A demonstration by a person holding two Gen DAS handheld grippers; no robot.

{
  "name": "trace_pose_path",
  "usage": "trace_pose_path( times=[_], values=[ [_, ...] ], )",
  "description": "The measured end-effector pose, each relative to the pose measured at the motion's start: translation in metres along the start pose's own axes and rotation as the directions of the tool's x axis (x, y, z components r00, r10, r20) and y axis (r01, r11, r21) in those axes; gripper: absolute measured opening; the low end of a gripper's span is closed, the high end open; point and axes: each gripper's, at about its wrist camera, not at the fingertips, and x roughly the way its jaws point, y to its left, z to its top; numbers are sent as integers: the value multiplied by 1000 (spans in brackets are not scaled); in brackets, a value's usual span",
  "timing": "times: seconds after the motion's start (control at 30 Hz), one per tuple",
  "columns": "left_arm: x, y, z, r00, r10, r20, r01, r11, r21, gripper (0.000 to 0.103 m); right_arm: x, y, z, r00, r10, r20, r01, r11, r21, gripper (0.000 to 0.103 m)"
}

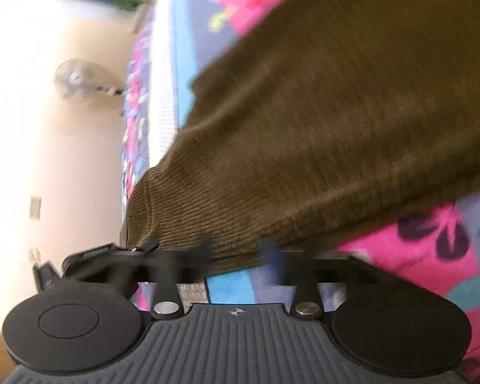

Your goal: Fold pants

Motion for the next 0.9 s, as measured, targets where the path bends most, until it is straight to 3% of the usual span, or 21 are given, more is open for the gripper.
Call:
trace_pose_path(
  times=[0.07,0.2,0.23,0.27,0.43,0.53,0.6,0.7,0.73,0.77,0.8,0.83,0.87,0.9],
  values=[
    [-11,-4,0,1000,-19,12,19,1000,-5,6,17,-9,2,998,44,-50,-40,996,85,77],
    [-17,-2,1,1000,-23,6,23,1000,4,6,26,-15,18,997,71,6,-71,984,162,76],
    [-16,1,1,1000,-17,3,17,1000,4,6,27,-13,22,999,48,20,-51,989,141,50],
    [-12,5,0,1000,-17,-4,17,1000,-1,6,27,-9,26,1000,13,28,-15,996,90,12],
    [-5,30,-13,1000,-15,-14,15,999,-29,6,11,12,6,999,-10,50,14,998,-67,11],
    [12,41,-17,999,0,-32,0,1000,-3,7,16,3,-2,998,-37,43,39,997,-60,11],
    [31,46,-15,995,42,-85,-44,999,-26,7,39,-7,5,994,-111,16,111,993,-32,11],
    [29,40,-13,996,54,-73,-55,998,-15,10,47,-5,10,995,-100,21,101,993,-54,11],
    [27,38,-13,995,67,-69,-68,998,-1,19,44,-4,11,995,-98,8,98,993,-60,11],
    [25,36,-13,994,90,-67,-90,996,12,41,40,-5,11,996,-93,-5,93,994,-62,19],
    [21,35,-14,992,113,-61,-112,993,22,57,36,-4,13,995,-96,-23,94,994,-62,25],
    [16,34,-16,990,131,-58,-130,991,25,91,28,-2,15,995,-89,-44,86,994,-61,43],
    [6,34,-21,987,153,-53,-152,988,16,103,17,-2,15,995,-87,-53,83,995,-61,71],
    [-8,36,-29,987,155,-33,-155,988,1,103,5,1,14,994,-97,-41,94,993,-68,84]
  ],
)
